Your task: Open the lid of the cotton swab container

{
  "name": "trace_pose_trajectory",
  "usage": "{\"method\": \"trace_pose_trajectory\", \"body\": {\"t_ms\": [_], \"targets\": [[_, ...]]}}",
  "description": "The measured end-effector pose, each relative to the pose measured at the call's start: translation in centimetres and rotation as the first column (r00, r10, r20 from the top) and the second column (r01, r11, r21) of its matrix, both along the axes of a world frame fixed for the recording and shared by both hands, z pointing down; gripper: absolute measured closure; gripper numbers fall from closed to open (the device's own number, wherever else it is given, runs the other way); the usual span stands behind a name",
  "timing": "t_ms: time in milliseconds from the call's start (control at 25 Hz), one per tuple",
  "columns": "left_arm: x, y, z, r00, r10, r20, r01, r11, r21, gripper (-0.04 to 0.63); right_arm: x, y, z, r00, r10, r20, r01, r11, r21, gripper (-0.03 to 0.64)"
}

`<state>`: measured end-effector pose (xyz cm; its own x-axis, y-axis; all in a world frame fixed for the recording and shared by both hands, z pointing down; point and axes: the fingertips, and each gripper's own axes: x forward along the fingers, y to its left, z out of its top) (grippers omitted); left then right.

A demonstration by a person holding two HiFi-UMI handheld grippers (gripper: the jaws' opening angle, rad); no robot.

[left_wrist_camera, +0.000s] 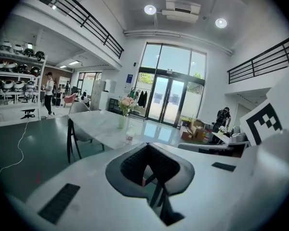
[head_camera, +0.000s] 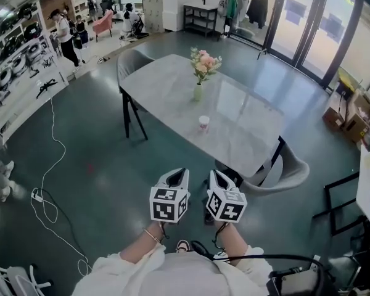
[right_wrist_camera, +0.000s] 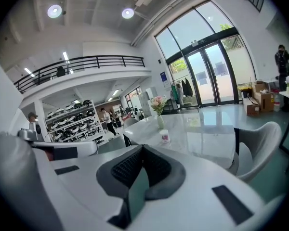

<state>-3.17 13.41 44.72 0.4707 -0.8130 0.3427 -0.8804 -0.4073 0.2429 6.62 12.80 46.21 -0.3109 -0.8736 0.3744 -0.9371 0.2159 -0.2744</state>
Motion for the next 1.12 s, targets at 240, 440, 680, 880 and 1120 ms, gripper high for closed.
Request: {"method": "trace_pose_trajectory", "body": {"t_ms": [240, 440, 680, 880, 1120], "targets": [[0.5, -2.6, 0.6, 1.0, -0.007, -0.004, 0.007, 1.0, -0.02, 0.588, 0.9, -2.8, 0.3, 1.0, -0.002, -0.009, 0.002, 1.0, -0.012, 0.557], [0.5, -4.2, 1.4, 1.0, -0.009, -0.009, 0.009, 0.999, -0.038, 0.588, 1.2, -4.2, 0.8, 1.0, 0.003, -0.018, -0.003, 1.0, -0.022, 0.557], [1.0, -5.4, 2.3, 1.0, -0.003, -0.017, 0.002, 0.998, -0.061, 0.588, 2.1, -5.1, 1.9, 1.0, 0.012, -0.027, -0.013, 0.999, -0.052, 0.557], [0.9, -7.5, 2.5, 1.0, 0.002, -0.013, -0.003, 0.998, -0.062, 0.588, 2.4, -6.9, 2.2, 0.999, 0.025, -0.03, -0.027, 0.998, -0.059, 0.557], [0.8, -11.7, 2.4, 1.0, 0.021, -0.005, -0.021, 0.999, -0.048, 0.588, 2.6, -10.8, 2.2, 0.999, 0.048, -0.02, -0.049, 0.998, -0.046, 0.557]]}}
